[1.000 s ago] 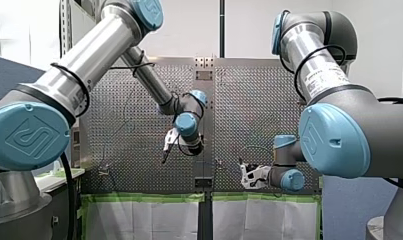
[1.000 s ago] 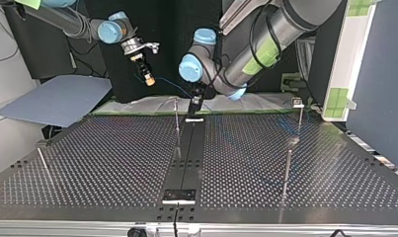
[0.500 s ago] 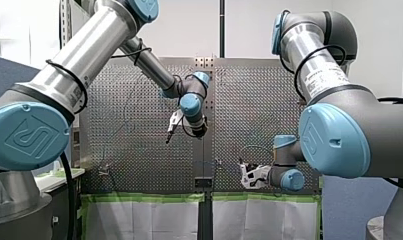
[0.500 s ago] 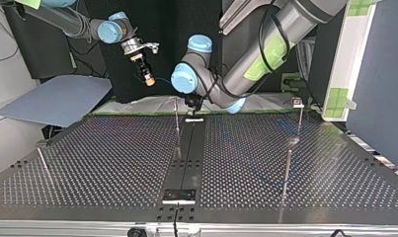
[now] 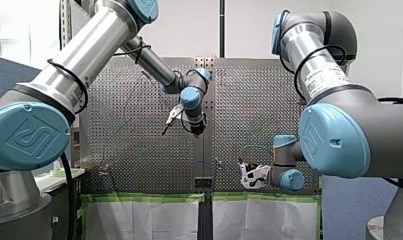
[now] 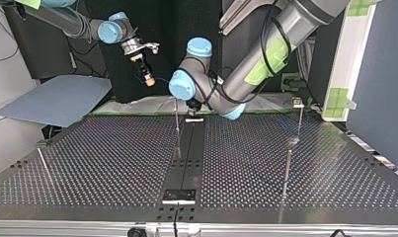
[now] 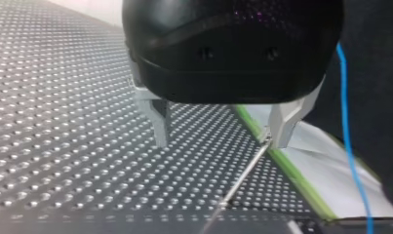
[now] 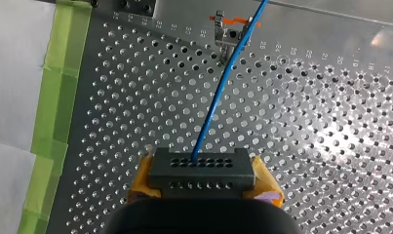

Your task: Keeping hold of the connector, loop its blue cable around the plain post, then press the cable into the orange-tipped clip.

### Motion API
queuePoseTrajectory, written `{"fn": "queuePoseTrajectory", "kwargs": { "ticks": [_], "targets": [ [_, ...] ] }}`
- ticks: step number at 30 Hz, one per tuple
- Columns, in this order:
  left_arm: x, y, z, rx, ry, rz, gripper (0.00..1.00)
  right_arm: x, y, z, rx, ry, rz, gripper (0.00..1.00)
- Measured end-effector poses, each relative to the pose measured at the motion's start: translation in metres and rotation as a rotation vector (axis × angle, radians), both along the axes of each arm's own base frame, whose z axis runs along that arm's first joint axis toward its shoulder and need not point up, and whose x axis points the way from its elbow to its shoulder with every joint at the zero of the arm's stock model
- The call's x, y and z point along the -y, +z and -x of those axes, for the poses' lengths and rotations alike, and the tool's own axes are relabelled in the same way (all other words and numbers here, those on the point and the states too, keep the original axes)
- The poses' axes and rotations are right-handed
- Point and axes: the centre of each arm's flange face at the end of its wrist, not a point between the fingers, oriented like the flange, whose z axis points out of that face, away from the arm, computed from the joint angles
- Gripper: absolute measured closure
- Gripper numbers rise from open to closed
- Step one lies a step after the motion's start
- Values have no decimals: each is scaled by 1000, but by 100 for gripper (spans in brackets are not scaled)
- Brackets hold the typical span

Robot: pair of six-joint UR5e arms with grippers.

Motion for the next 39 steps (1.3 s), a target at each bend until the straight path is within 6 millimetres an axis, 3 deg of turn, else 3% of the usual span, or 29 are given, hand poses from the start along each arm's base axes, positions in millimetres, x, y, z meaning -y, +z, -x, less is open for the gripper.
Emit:
{"fn": "queuePoseTrajectory", "kwargs": {
  "ticks": [11, 22, 39],
  "targets": [
    [8, -32, 3, -130, -38, -77, 0, 0, 0, -1, 1, 1, 0, 100],
    [15, -13, -12, -163, -38, -79, 0, 0, 0, -2, 1, 4, 0, 100],
    [-1, -58, -8, -356, -21, -192, 0, 1, 1, -4, 1, 7, 4, 100]
  ]
}}
